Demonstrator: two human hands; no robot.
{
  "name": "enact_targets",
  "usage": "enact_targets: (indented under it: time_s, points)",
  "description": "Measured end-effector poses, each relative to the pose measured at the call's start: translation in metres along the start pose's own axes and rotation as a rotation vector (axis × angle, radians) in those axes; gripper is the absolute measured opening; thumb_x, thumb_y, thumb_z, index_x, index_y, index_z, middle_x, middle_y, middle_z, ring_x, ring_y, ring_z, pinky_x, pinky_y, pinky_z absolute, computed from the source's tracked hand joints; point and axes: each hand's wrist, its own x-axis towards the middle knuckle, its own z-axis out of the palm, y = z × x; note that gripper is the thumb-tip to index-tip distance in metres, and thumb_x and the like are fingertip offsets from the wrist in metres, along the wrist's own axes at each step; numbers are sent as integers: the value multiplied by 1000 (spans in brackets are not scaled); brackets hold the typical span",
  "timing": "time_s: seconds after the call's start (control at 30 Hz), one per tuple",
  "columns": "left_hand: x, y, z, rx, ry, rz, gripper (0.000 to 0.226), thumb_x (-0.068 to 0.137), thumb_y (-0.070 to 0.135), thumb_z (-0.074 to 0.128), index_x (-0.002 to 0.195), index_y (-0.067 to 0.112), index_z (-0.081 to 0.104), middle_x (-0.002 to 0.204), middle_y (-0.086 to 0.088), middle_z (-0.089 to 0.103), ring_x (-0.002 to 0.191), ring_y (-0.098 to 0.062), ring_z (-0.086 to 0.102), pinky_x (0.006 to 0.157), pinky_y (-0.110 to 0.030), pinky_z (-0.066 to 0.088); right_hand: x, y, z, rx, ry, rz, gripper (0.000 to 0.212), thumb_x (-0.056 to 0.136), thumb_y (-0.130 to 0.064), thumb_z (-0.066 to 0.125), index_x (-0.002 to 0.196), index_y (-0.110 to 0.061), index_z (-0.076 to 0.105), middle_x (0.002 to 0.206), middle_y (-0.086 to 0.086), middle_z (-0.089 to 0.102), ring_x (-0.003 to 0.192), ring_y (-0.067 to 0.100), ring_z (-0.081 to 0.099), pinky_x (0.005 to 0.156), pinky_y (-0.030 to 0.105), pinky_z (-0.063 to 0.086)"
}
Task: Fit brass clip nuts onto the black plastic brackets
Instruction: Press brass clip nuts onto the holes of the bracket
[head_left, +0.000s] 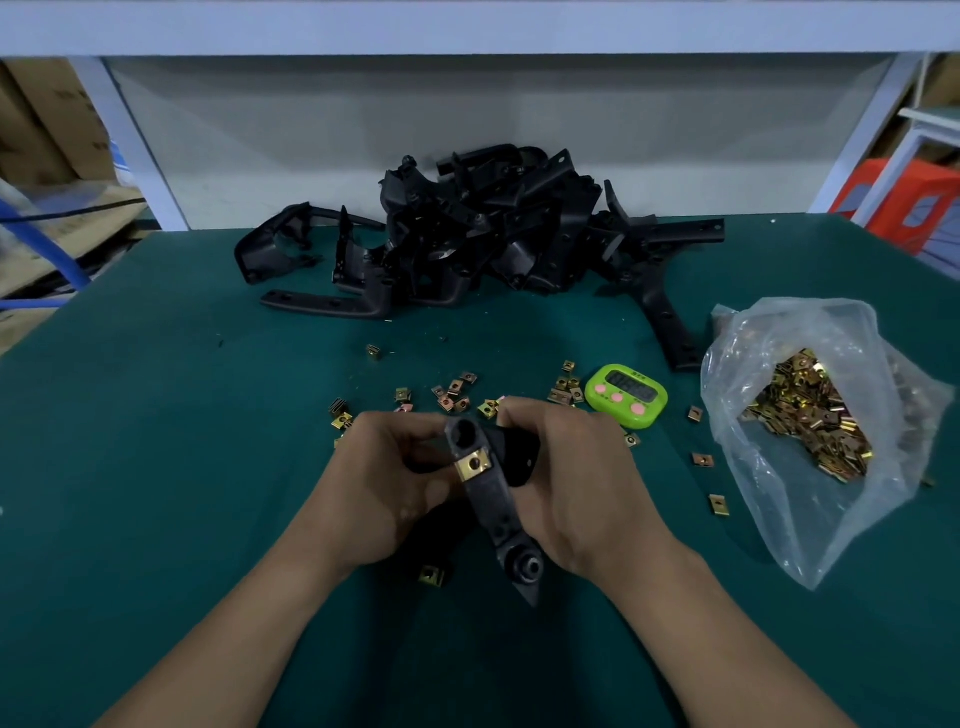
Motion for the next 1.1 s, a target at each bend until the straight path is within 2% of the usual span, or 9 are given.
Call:
enact_targets:
  time_s: [0.13,0.27,0.33,0.47,0.63,0.77,0.87,0.97,1.1]
  points:
    - [-2,2,2,50,46,-13,35,76,2,84,93,32,82,88,-1,80,92,-32,77,77,-47,63,0,0,-1,-18,-25,-2,39,81,-18,75,65,-26,40,56,-5,40,56,17,35,52,24,26]
    - [-5,4,4,209,91,72,56,63,-28,72,90,20,82,79,12,77,74,6,70,64,-10,52,-1,-5,0,-117,-86,-19,47,81,-29,78,63,-44,37,52,-14,40,54,10,38,51,21,24]
    - [-5,5,4,261,67,120,53,59,-32,70,93,7,80,83,11,77,74,10,69,65,-5,48,-2,-7,-1,-140,-106,-27,49,83,-32,77,63,-49,35,51,-18,39,52,4,38,52,19,23]
    - [-5,4,-1,335,6,202,51,60,-23,77,100,10,80,85,9,78,82,2,73,71,-14,52,-2,-10,-1,-179,-147,-52,49,81,-31,78,64,-51,36,56,-18,44,57,5,43,54,18,27]
    - [-6,3,-4,346,-66,220,37,67,0,81,100,17,79,84,8,77,82,-4,73,67,-24,55,0,-11,-2,-236,-207,-25,35,80,-30,77,70,-39,45,62,-10,51,64,14,45,60,35,43]
    - [-5,4,-3,329,-141,213,45,71,-11,78,103,19,79,88,7,78,85,-5,73,71,-24,55,1,-7,-8,-208,-248,-30,36,79,-26,76,69,-46,47,60,-13,54,60,10,47,56,26,40]
    - [-2,1,-7,358,-184,178,31,70,-3,76,95,16,78,80,-3,74,77,-25,72,67,-39,57,0,-5,-10,-163,-270,-31,37,78,-30,74,64,-49,45,57,-12,51,58,7,47,53,19,32]
    - [1,-5,-12,397,-175,135,17,69,13,78,81,24,73,68,-1,67,62,-24,62,57,-34,52,-2,-5,-5,-74,-309,-7,11,77,-45,59,70,-50,52,63,-9,57,60,10,49,54,20,36]
    - [-1,-10,-3,366,-66,72,46,66,18,71,107,39,73,86,3,78,84,-20,76,75,-41,61,-5,-2,5,-92,-195,55,16,81,-39,68,77,-45,54,63,-16,55,62,9,48,57,25,39]
